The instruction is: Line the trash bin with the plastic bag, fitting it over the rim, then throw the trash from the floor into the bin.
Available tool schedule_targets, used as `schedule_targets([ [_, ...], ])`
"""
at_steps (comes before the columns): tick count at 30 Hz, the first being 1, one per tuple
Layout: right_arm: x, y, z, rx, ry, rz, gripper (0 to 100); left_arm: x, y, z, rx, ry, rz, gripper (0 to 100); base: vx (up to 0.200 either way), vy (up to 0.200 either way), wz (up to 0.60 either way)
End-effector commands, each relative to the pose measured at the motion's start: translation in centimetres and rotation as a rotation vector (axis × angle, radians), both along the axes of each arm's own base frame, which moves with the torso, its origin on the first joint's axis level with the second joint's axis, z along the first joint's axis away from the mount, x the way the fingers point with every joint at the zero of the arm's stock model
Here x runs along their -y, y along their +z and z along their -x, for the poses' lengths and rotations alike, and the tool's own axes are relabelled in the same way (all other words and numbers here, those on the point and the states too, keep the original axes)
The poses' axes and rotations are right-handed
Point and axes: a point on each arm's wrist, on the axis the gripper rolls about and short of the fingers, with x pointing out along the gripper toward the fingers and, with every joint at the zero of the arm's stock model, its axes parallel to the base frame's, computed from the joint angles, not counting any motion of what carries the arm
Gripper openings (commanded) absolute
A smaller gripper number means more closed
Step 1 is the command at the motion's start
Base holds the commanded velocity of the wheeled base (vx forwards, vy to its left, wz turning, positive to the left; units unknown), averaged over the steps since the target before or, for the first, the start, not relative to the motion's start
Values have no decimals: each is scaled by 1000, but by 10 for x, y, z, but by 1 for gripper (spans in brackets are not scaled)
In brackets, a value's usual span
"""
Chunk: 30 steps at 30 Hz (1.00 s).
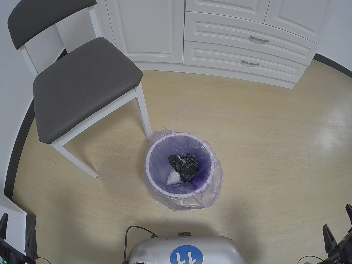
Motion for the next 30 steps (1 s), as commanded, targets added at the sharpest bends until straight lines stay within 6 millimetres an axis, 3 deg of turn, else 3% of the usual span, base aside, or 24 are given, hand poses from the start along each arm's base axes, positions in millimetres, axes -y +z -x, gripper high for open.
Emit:
schedule_targets([
  [1, 1, -5, 0, -10, -29, -29, 100, 0, -11, -4, -4, -6, 11, 100, 0, 0, 0],
  [6, 3, -7, -1, -30, -113, -83, 100, 0, -12, -4, -5, -8, 48, 100, 0, 0, 0],
  [17, 3, -10, -1, -62, -120, -93, 100, 2, -12, -4, -8, -84, 144, 100, 0, 0, 0],
  [30, 3, -10, -1, -62, -117, -98, 100, 2, -12, -4, 5, -91, 88, 100, 0, 0, 0],
])
